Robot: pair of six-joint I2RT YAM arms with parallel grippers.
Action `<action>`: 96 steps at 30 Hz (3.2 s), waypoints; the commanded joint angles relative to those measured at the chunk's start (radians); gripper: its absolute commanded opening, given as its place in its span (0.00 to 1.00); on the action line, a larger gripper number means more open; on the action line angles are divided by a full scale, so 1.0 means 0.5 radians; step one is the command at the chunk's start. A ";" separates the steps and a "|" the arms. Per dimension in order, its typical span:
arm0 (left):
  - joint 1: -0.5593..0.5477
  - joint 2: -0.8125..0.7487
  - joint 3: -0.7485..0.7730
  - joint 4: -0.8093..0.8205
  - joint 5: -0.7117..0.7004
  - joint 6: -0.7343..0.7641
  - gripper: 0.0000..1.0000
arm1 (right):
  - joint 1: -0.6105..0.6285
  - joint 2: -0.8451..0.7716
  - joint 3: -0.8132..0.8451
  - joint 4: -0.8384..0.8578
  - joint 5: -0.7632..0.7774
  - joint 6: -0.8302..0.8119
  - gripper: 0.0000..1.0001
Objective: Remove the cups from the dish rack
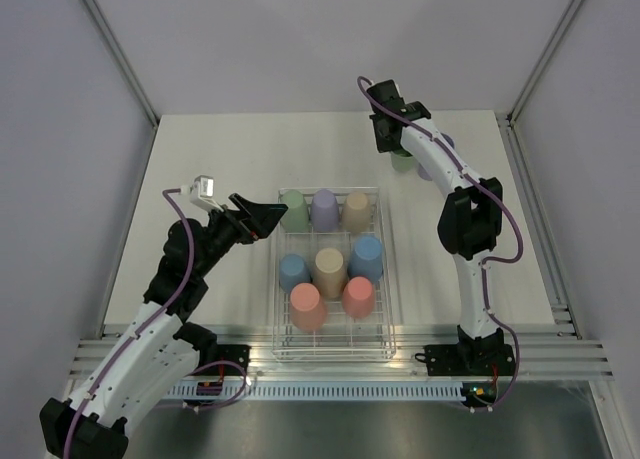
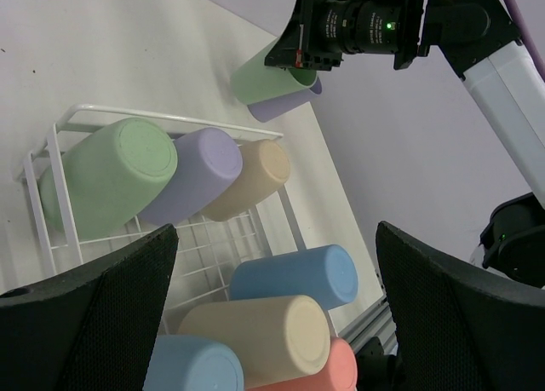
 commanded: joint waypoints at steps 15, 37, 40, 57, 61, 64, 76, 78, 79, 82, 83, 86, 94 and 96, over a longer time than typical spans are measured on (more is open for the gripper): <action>-0.006 0.014 0.059 -0.010 0.055 0.108 1.00 | -0.058 -0.002 0.100 0.092 -0.206 -0.025 0.30; -0.499 0.676 0.589 -0.518 -0.630 0.685 1.00 | 0.346 -1.532 -1.344 0.868 -0.056 0.233 0.74; -0.598 0.823 0.700 -0.604 -0.938 0.731 1.00 | 0.429 -1.649 -1.498 0.902 -0.077 0.282 0.75; -0.605 1.390 0.872 -0.494 -1.448 0.811 1.00 | 0.518 -1.984 -1.787 0.862 -0.145 0.322 0.77; -0.601 1.501 0.906 -0.455 -1.467 0.838 1.00 | 0.524 -2.012 -1.808 0.856 -0.157 0.325 0.77; -0.605 1.544 0.894 -0.350 -1.436 0.869 0.99 | 0.521 -2.039 -1.845 0.865 -0.166 0.325 0.77; -0.605 1.643 0.894 -0.181 -1.227 0.927 0.79 | 0.524 -2.049 -1.888 0.865 -0.151 0.313 0.77; -0.605 1.655 0.887 -0.184 -1.224 0.934 0.70 | 0.521 -2.045 -1.894 0.871 -0.151 0.316 0.77; -0.608 1.661 0.881 -0.184 -1.233 0.937 0.67 | 0.521 -2.039 -1.900 0.875 -0.157 0.316 0.77; -0.608 1.676 0.863 -0.175 -1.246 0.937 0.58 | 0.524 -2.039 -1.910 0.884 -0.163 0.316 0.77; -0.605 1.676 0.860 -0.178 -1.249 0.937 0.45 | 0.524 -2.039 -1.916 0.890 -0.160 0.319 0.77; -0.608 1.621 0.866 -0.230 -1.258 0.909 0.06 | 0.521 -2.058 -1.928 0.911 -0.184 0.322 0.77; -0.614 1.042 0.753 -0.246 -1.176 0.771 0.02 | 0.521 -2.165 -2.069 1.141 -0.503 0.371 0.80; -0.617 0.813 0.685 -0.167 -1.090 0.695 0.02 | 0.521 -2.208 -2.173 1.313 -0.696 0.404 0.84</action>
